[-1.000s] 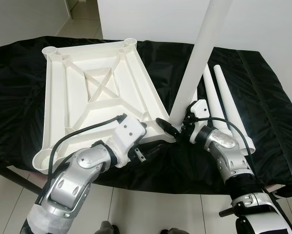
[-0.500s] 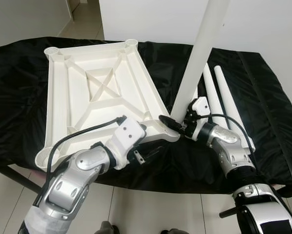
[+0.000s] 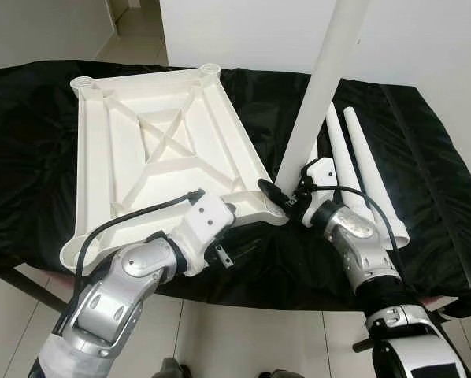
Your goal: Building children table
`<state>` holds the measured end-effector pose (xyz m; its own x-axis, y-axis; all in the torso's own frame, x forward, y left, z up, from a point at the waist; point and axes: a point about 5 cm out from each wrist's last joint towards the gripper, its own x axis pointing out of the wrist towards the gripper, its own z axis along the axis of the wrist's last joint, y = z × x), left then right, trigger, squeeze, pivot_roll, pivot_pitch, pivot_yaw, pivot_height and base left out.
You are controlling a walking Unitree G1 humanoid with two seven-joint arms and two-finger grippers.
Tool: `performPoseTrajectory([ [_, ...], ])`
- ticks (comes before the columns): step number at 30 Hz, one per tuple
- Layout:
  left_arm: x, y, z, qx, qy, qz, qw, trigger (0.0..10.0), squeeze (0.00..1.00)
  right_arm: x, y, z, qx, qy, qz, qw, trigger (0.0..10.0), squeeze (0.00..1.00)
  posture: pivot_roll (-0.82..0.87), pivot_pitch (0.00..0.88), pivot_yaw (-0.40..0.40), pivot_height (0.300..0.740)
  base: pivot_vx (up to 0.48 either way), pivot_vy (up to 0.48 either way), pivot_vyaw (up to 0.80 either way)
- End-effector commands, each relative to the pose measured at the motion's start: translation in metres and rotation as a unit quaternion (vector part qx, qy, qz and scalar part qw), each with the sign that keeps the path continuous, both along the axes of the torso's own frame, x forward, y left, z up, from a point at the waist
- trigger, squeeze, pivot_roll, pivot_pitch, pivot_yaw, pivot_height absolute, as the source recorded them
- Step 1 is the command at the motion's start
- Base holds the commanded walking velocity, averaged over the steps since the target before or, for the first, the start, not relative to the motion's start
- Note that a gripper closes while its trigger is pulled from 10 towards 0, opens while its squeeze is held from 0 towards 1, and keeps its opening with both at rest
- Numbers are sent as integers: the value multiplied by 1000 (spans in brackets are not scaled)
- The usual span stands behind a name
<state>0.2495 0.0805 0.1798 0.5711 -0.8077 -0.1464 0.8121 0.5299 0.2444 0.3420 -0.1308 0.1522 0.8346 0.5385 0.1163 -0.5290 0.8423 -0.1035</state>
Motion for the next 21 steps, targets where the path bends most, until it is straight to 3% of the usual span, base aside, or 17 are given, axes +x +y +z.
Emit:
performPoseTrajectory([
  [1,-3,-3,1,-2,-1,-12,1000,10000,0,-5,0,-21,-7,50,-38,998,10000,0,-88,112,3,740,0,0,0],
  [3,-3,-3,0,-3,-1,-11,1000,10000,0,-7,2,-22,7,57,-62,996,10000,0,-92,114,5,740,0,0,0],
  [4,-2,-2,0,-3,-1,-10,1000,10000,0,-13,7,-24,25,61,-109,992,10000,0,-93,111,5,740,0,0,0],
  [6,-2,-2,0,-3,-1,-9,1000,10000,0,-15,9,-24,31,62,-125,990,10000,0,-93,111,5,740,0,0,0],
  [8,-2,-3,-1,-3,0,-12,1000,10000,0,-26,20,-30,57,81,-176,979,10000,0,-96,110,3,740,0,0,0],
  [15,-3,-6,-1,-3,0,-19,1000,10000,0,-34,27,-29,63,80,-241,965,10000,0,-99,104,7,740,0,0,0],
  [21,-2,-4,0,-2,-1,-19,1000,10000,0,-39,31,-28,66,87,-253,961,10000,0,-100,106,17,740,0,0,0],
])
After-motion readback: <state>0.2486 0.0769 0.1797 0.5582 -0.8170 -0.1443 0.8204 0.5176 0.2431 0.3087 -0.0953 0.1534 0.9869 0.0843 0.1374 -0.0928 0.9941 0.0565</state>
